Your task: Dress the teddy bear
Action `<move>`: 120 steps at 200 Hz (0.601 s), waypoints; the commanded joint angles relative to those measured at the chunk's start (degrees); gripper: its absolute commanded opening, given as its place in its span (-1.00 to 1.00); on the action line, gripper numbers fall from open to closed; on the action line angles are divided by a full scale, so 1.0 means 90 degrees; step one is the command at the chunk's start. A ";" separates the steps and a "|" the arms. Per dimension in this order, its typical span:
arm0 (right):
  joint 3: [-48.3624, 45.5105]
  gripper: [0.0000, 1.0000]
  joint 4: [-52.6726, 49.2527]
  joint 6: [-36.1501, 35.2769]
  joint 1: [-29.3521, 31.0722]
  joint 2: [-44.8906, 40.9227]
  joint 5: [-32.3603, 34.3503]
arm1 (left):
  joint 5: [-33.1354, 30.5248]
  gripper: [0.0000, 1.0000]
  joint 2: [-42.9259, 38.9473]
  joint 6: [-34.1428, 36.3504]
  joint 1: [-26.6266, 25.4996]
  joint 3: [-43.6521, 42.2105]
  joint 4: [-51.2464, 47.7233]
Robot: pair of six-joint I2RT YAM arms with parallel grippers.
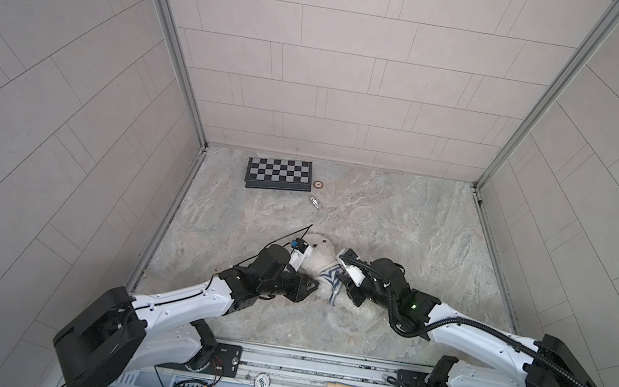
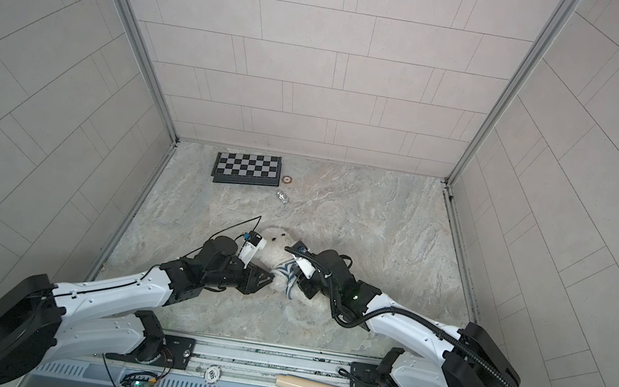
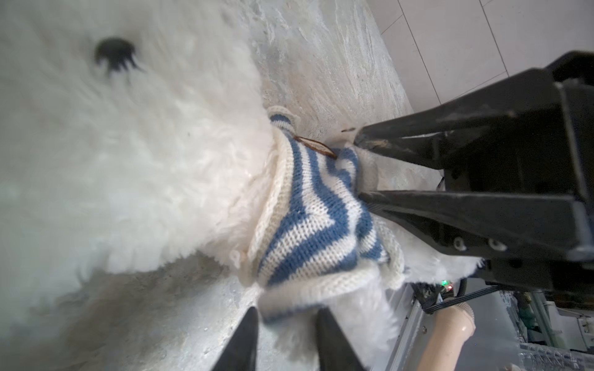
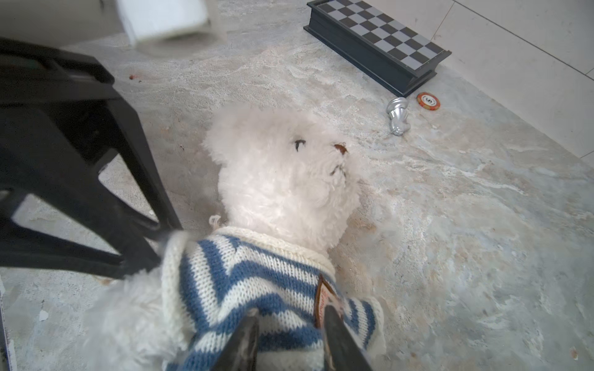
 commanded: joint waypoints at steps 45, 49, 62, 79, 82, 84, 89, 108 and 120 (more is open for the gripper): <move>-0.0283 -0.52 0.0478 0.0381 0.0140 0.0102 0.0044 | -0.1128 0.18 -0.0698 -0.0553 -0.1124 -0.0202 -0.0268; -0.0288 -0.54 0.0478 0.0385 0.0149 0.0109 0.0049 | -0.1200 0.22 -0.0690 -0.0591 -0.1171 -0.0180 -0.0283; -0.0300 -0.59 0.0497 0.0418 0.0188 0.0132 0.0087 | -0.1402 0.29 -0.0654 -0.0728 -0.1268 -0.0155 -0.0274; -0.0338 -0.63 0.0545 0.0441 0.0222 0.0180 0.0125 | -0.1762 0.31 -0.0551 -0.0864 -0.1343 -0.0070 -0.0380; -0.0352 -0.63 0.0554 0.0459 0.0231 0.0181 0.0130 | -0.1826 0.31 -0.0524 -0.0892 -0.1342 -0.0054 -0.0403; -0.0356 -0.64 0.0561 0.0473 0.0232 0.0188 0.0128 | -0.1866 0.31 -0.0507 -0.0905 -0.1342 -0.0041 -0.0409; -0.0383 -0.65 0.0587 0.0492 0.0240 0.0190 0.0128 | -0.1928 0.31 -0.0457 -0.0922 -0.1344 -0.0017 -0.0397; -0.0479 -0.68 0.0671 0.0613 0.0310 0.0156 0.0137 | -0.1935 0.31 -0.0251 -0.0942 -0.1344 0.0082 -0.0226; -0.0545 -0.69 0.0742 0.0699 0.0371 0.0142 0.0153 | -0.1892 0.32 -0.0113 -0.0960 -0.1351 0.0165 -0.0175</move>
